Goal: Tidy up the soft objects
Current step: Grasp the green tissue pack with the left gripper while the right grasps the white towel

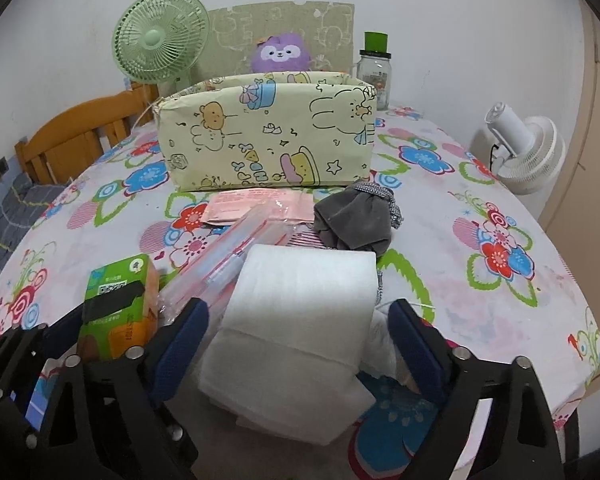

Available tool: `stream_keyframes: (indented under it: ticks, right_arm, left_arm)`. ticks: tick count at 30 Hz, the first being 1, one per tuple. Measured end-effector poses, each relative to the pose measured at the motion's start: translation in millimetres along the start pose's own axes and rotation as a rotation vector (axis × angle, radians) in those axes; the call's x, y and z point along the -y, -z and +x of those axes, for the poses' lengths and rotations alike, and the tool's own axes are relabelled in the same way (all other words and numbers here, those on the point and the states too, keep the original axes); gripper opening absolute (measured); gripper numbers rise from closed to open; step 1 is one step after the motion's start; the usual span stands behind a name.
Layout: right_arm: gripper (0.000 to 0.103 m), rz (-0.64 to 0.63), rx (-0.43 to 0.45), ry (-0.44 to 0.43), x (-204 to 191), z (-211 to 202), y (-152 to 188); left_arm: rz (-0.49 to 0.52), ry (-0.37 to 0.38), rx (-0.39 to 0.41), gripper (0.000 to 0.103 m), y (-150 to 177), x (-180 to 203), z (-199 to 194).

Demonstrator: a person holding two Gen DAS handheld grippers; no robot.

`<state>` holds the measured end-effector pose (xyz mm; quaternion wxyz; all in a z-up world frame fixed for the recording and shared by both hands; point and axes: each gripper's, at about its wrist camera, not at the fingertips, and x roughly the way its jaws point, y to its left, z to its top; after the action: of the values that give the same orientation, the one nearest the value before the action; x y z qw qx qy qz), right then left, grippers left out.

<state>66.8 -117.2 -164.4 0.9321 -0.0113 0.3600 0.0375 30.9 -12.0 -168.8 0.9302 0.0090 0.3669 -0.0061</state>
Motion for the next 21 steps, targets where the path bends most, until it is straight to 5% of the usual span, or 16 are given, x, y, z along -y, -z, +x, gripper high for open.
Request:
stream_keyframes:
  ticks: [7,21]
  right_arm:
    - [0.050,0.017,0.002,0.000,2,2,-2]
    - [0.029,0.061,0.024,-0.038,13,-8,-8]
  left_arm:
    - [0.002,-0.006,0.006,0.065,-3,1,2]
    - [0.002,-0.005,0.035,0.065,-14,8,-8]
